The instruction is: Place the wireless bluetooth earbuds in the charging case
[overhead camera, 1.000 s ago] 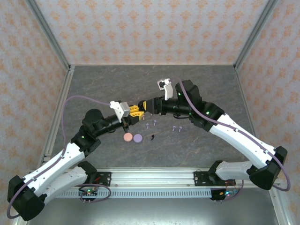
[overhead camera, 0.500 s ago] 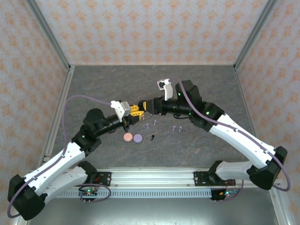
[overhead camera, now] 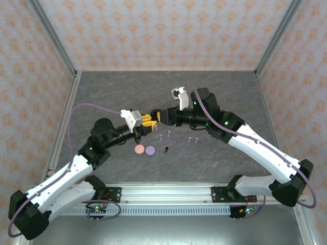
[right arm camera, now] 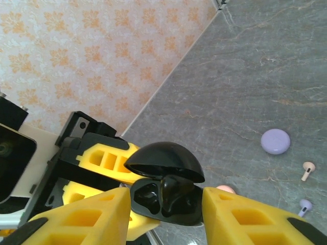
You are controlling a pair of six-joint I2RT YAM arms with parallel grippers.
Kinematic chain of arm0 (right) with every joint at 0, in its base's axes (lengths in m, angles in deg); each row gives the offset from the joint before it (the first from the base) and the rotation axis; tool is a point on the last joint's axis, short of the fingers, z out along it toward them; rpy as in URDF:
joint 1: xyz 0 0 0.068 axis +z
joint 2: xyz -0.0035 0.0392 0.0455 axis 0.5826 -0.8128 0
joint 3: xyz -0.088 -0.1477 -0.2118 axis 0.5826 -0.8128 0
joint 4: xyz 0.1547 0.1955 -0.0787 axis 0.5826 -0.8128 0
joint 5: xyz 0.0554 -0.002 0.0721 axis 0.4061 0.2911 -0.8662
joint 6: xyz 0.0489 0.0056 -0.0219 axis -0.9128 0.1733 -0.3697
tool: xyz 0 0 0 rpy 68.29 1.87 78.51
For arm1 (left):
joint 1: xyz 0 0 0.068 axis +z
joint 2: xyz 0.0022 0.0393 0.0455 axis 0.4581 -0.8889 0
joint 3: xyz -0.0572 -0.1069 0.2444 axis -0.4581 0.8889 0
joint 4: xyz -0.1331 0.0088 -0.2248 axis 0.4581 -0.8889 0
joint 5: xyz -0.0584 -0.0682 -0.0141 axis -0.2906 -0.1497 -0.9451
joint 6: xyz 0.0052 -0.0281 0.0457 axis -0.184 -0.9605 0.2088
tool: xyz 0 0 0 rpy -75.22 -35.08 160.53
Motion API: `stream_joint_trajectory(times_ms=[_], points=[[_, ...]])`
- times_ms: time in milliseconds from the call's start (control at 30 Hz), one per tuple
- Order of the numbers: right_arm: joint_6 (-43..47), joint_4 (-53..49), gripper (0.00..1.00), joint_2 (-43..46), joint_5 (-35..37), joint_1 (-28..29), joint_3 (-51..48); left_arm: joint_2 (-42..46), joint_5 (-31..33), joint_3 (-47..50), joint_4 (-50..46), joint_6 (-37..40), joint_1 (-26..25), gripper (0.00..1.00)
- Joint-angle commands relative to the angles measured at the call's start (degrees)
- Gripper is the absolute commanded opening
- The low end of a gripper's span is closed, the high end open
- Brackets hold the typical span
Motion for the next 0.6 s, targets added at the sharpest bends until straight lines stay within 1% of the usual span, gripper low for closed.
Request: stream_joint_trajectory(times_ms=[0,100,567], points=[[2.25,-1.33,0.42,3.24,2.35,0.12,2.19,0.99,-0.65,-0.90,1.26,1.23,-0.45,0.00],[2.54,-1.21,0.42,3.61,2.94,0.12,2.63,1.12,-0.94,-0.72,1.71,1.41,-0.48,0.00],[1.37,0.27,0.43,-0.68,-1.01,0.12,4.16,1.04,-1.06,-0.85,1.60,1.53,-0.44,0.00]])
